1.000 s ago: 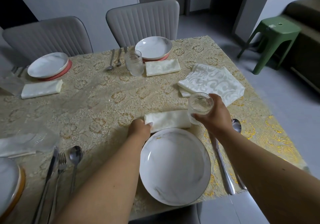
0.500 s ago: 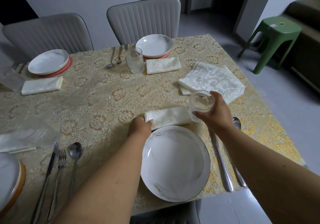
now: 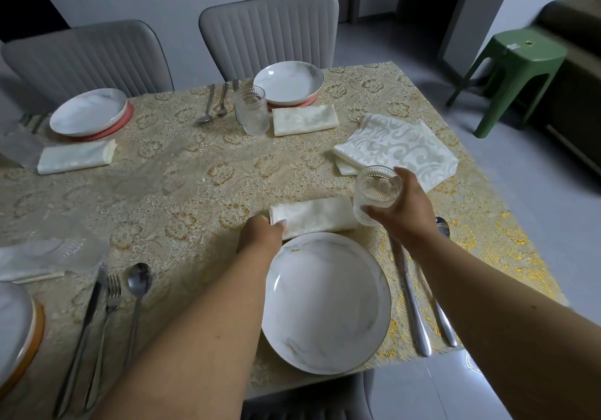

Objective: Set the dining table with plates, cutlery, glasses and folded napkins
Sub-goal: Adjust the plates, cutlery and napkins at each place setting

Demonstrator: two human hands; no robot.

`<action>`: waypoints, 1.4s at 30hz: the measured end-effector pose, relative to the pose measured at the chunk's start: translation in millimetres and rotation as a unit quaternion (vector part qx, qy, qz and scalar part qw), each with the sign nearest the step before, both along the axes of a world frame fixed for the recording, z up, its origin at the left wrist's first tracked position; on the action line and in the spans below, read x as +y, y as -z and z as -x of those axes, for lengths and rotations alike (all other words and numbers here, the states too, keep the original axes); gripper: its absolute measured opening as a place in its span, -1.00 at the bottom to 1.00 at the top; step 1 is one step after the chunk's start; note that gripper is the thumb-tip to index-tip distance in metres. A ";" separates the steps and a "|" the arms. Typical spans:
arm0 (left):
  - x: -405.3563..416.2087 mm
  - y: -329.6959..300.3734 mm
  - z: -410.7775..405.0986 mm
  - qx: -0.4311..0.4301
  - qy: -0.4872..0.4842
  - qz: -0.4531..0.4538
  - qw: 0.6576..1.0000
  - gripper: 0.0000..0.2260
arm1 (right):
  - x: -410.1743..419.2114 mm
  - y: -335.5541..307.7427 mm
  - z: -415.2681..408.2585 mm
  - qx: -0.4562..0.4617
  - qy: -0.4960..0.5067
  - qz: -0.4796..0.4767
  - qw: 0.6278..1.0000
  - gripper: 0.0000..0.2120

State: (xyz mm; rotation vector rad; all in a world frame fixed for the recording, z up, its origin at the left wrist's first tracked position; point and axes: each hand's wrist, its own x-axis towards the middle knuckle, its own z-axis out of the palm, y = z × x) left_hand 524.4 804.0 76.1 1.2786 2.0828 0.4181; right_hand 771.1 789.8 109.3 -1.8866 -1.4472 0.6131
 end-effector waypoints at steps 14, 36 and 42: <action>-83.1 -7.5 26.0 0.069 0.034 -0.064 0.995 -0.54 | -73.1 31.7 35.3 -0.023 0.060 0.103 0.993 -0.60; -60.8 -17.0 4.1 -0.128 0.046 -0.088 0.987 -0.63 | -60.6 14.4 62.1 -0.068 -0.032 0.108 0.991 -0.60; -60.7 -14.5 4.0 -0.118 0.047 -0.095 0.987 -0.62 | -60.5 15.2 62.4 -0.084 -0.056 0.129 0.986 -0.59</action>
